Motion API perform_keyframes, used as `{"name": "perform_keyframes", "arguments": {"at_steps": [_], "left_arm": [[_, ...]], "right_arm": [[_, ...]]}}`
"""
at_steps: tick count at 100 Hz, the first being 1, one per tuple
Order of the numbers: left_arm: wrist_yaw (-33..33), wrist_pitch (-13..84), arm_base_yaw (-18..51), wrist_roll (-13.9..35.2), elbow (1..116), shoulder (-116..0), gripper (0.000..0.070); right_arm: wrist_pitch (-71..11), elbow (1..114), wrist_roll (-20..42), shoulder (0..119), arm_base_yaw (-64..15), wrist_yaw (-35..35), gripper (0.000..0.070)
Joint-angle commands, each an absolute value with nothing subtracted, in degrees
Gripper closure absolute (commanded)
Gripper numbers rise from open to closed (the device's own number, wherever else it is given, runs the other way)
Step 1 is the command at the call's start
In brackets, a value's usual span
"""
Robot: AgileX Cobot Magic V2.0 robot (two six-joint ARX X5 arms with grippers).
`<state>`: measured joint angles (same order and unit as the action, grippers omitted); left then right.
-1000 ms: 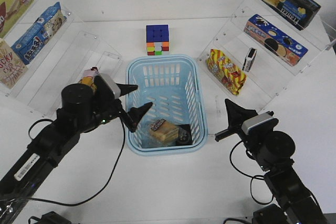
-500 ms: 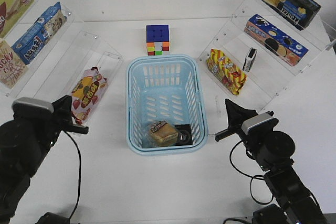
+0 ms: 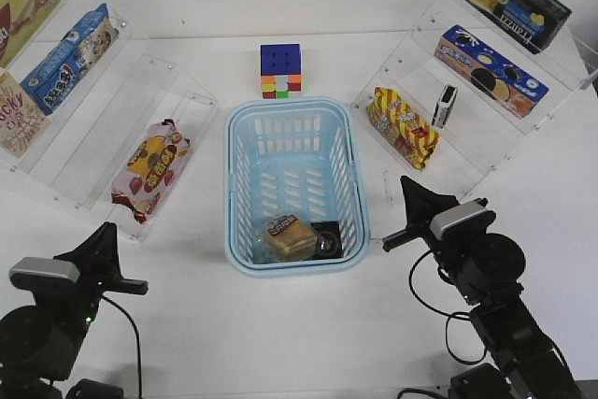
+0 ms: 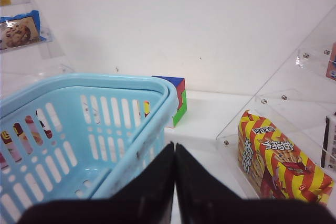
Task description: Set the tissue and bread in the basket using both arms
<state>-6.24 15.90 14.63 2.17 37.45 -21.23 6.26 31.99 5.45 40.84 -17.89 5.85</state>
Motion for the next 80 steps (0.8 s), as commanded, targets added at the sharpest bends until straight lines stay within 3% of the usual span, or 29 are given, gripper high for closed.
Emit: {"name": "perform_keyframes", "arguments": {"at_steps": [1,37,59,80], "left_arm": [[-6.4,15.0,14.7,2.4,38.6,-20.0,0.0699],[-8.0,13.2,13.8,-1.6,36.7,-14.5,0.0699],[-5.7,-1.0,6.5,-0.4,20.3,-9.5,0.0699],[-3.1,-3.1,2.7,0.0,10.3,-3.8,0.0699]], "right_arm": [[6.9,32.7,6.2,40.9,-18.0,5.9,0.0700],[6.9,32.7,6.2,40.9,-18.0,5.9,0.0700],[6.9,32.7,6.2,40.9,-18.0,5.9,0.0700],[6.9,32.7,6.2,40.9,-18.0,5.9,0.0700]]}}
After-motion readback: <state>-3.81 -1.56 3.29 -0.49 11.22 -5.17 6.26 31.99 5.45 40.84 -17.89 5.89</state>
